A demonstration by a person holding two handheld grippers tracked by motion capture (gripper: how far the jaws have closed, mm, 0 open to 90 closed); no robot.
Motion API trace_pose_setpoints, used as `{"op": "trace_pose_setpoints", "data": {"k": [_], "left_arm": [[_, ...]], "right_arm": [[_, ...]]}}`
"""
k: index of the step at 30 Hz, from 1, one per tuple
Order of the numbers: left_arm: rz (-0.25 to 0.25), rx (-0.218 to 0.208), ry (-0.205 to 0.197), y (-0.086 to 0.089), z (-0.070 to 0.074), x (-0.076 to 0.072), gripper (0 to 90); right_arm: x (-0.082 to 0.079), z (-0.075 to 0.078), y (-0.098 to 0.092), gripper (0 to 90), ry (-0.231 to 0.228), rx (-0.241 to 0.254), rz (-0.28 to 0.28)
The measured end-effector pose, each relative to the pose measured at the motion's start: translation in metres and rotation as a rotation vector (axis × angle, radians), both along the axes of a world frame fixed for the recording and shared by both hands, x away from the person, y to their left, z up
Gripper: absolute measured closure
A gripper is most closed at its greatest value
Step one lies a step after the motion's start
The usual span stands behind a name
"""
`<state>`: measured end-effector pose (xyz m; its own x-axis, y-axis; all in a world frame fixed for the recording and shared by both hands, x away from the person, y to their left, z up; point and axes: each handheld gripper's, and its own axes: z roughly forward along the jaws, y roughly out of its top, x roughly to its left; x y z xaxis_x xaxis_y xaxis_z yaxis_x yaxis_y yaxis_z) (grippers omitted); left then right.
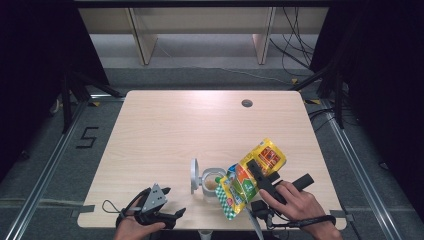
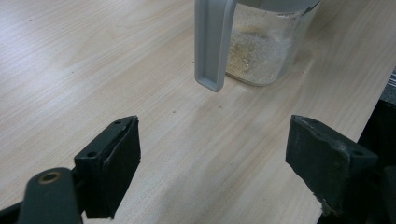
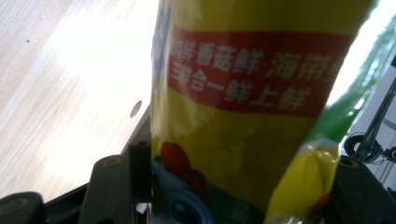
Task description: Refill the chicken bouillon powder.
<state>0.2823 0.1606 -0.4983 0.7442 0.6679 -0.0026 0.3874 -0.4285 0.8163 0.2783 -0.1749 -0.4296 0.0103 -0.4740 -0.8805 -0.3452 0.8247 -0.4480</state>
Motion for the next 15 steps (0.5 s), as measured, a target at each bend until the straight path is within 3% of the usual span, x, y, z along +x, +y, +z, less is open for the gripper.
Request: {"op": "trace_pose_setpoints", "data": {"k": [9,10,12,13,15], "left_arm": [[0.007,-0.008,-0.001,-0.0002,-0.0003,-0.0004,17.4],[-0.008,0.016,-0.014,0.0014,0.0006,0.0009,17.4],[0.000,0.002,-0.007,0.0004,0.0001,0.0004,17.4],[-0.006,0.008,0.009,0.0007,0.0004,0.0003,17.4],[0.000,0.003,0.001,0.0001,0.0000,0.0001,17.4]], "right_arm": [[-0.0011,-0.0004,0.0021,44.0,0.005,0.001,0.017],[-0.0009,-0.0001,0.0018,44.0,0.004,-0.001,0.012],[-0.0012,0.0007,0.0007,44.0,-0.004,-0.012,0.008],[-0.0013,0.0001,0.0004,44.0,0.002,0.005,0.005],[-0.0010,-0.0005,0.0002,44.0,0.001,0.008,0.003]]}}
